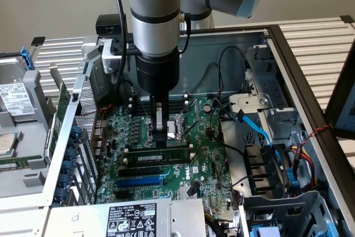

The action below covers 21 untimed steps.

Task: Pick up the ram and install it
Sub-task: 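Insert the ram into the slot, then press down the ram until it locks into place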

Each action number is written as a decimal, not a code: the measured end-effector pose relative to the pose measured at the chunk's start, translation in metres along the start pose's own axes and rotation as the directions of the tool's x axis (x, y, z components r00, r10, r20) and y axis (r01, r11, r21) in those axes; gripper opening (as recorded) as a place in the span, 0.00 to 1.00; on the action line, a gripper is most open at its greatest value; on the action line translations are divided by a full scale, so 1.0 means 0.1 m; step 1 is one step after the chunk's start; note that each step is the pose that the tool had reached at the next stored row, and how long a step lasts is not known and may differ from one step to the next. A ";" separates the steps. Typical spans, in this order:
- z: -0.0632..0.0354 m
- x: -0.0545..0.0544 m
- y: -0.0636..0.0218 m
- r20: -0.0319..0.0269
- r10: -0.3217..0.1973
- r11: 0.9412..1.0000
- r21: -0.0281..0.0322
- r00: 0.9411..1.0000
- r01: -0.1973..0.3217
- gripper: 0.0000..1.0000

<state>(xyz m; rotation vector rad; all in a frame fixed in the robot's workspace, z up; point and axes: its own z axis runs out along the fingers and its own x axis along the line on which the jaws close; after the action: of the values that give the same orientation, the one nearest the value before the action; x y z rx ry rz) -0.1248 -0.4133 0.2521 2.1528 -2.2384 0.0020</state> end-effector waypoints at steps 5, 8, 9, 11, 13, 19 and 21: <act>-0.082 0.00 0.002 0.000 0.000 1.000 0.000 1.000 0.000 0.21; -0.113 0.00 0.001 0.000 0.000 1.000 0.000 1.000 0.000 0.21; -0.115 0.00 0.001 0.000 0.000 1.000 0.000 1.000 0.000 0.21; -0.123 0.00 0.001 0.000 0.000 1.000 0.000 1.000 0.000 0.21; -0.128 0.01 -0.005 0.000 0.000 1.000 -0.001 1.000 0.000 0.21; -0.112 0.00 -0.028 -0.001 0.000 1.000 -0.002 1.000 0.000 0.10; -0.079 0.00 -0.029 -0.001 0.000 1.000 -0.004 1.000 0.000 0.10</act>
<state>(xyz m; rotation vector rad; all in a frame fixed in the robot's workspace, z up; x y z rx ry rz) -0.1216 -0.4132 0.2599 2.1502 -2.2355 -0.0018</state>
